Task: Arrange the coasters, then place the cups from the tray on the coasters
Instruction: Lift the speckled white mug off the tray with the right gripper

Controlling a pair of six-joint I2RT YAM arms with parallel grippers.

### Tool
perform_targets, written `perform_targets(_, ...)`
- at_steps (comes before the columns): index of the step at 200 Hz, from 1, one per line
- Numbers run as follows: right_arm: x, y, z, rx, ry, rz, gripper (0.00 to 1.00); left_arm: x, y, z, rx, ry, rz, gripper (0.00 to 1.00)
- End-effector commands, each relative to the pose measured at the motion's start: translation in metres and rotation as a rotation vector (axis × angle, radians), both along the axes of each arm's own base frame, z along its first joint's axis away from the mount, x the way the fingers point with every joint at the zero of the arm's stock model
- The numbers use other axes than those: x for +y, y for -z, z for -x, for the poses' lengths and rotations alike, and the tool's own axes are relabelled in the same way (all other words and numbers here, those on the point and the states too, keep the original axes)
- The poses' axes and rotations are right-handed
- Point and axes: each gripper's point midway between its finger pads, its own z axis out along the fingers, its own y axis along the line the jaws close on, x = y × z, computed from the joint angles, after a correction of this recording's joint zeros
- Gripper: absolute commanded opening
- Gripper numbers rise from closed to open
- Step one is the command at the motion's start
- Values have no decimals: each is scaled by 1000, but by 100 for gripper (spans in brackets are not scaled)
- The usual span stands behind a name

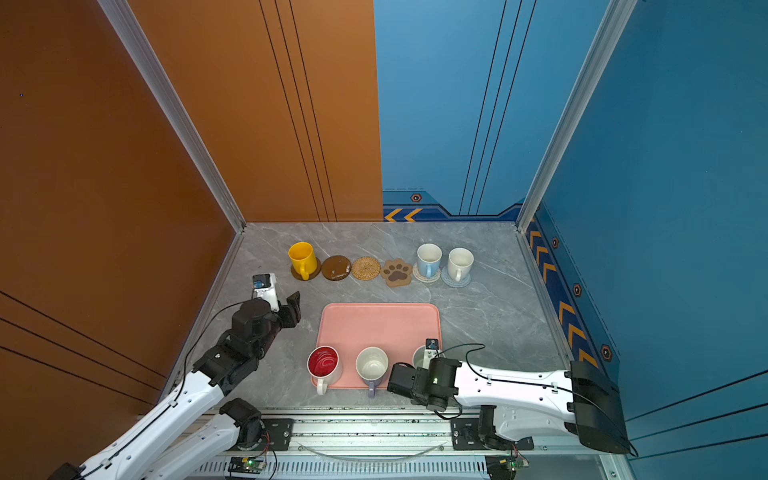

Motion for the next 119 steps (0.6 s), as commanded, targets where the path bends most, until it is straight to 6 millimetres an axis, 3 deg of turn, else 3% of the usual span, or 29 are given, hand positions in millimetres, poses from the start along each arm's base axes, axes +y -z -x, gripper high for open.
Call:
perform_targets(1,-6,5,-1,3,6,29,9,2,10,2,25,-3,-2,66)
perform_targets(11,-6,6,-1,5,6,32,0,2,10,2,25,-3,-3,66)
perform_targets(119,0,-11,-15,-76,-4,41,0,5,10,3,25,-10,-3,66)
